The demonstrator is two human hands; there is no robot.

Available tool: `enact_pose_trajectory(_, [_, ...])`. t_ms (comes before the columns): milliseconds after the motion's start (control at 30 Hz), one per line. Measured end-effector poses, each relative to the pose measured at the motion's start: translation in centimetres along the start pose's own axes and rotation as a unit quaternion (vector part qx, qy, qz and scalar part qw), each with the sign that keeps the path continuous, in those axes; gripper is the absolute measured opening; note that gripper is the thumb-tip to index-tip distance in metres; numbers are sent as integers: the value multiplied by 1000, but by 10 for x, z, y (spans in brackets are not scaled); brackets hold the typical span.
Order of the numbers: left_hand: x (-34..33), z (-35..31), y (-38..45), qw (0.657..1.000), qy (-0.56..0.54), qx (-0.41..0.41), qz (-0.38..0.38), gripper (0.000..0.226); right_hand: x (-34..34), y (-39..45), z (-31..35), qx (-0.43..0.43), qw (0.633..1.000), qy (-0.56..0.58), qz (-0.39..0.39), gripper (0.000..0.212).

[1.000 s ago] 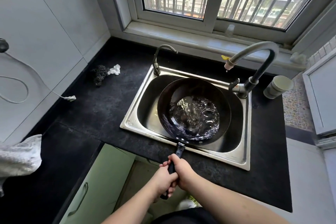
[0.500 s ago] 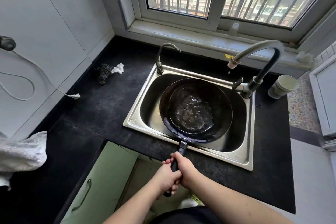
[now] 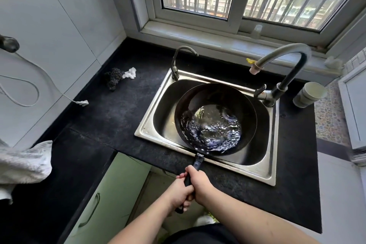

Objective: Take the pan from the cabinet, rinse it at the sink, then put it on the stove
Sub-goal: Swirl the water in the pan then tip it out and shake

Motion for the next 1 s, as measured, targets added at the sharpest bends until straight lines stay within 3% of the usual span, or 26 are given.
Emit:
enact_pose_trajectory(233, [3, -9, -1, 1000, -21, 14, 16, 12, -4, -4, 7, -8, 999, 36, -6, 26])
enact_pose_trajectory(533, [-5, -11, -4, 999, 29, 7, -17, 10, 2, -9, 7, -22, 995, 92, 17, 25])
enact_pose_trajectory(800, [-2, -4, -2, 999, 32, 5, -7, 9, 1, -15, 9, 2, 1000, 3, -15, 28])
enact_pose_trajectory(1000, [2, -7, -3, 1000, 21, 6, 13, 7, -3, -14, 10, 5, 1000, 0, -28, 29])
Point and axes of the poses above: each hand's wrist, its own y-axis towards the middle knuckle, its own x-axis out of the back of the hand, z = x × y, the point moved 3 cm from there along y, towards the middle knuckle, and after that the axes turned 3 degrees about x, right-handed, at the moved point
